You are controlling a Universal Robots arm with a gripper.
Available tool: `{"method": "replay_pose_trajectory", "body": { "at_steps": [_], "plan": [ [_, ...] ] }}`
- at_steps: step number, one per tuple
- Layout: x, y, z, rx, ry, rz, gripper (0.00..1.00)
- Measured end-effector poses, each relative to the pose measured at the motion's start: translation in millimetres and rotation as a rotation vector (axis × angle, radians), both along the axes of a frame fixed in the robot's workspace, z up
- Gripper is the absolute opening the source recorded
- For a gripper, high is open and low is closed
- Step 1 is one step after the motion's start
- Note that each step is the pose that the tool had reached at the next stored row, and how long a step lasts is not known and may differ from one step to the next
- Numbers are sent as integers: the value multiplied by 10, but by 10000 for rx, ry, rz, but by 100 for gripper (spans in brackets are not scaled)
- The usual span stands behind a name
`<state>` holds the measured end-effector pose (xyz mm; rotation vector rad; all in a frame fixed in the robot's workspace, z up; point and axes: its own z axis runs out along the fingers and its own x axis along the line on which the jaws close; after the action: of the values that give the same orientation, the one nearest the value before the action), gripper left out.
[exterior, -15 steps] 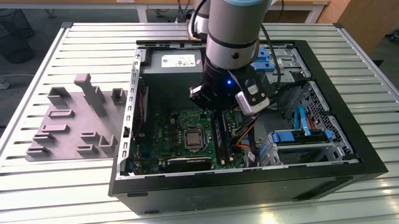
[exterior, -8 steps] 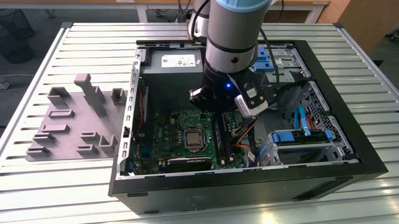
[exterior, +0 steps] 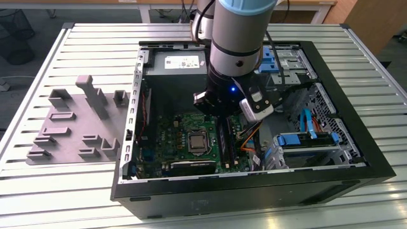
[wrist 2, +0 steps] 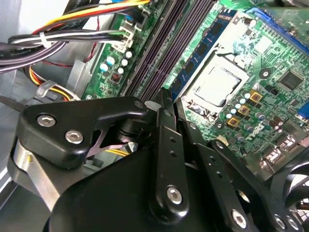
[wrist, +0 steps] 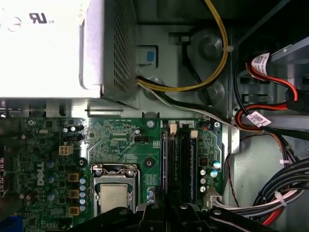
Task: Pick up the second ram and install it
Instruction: 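Insert the second ram into the second slot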
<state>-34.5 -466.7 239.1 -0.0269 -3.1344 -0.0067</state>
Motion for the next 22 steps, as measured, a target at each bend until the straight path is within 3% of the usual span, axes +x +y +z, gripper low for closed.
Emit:
{"method": "replay_pose_trajectory", "body": {
  "at_steps": [5, 16, 22],
  "plan": [
    [6, -33, -60, 2, -1, -147, 14],
    [12, -44, -81, -1, 0, -169, 14],
    [66, -49, -136, 0, 1, -170, 14]
  ]
}}
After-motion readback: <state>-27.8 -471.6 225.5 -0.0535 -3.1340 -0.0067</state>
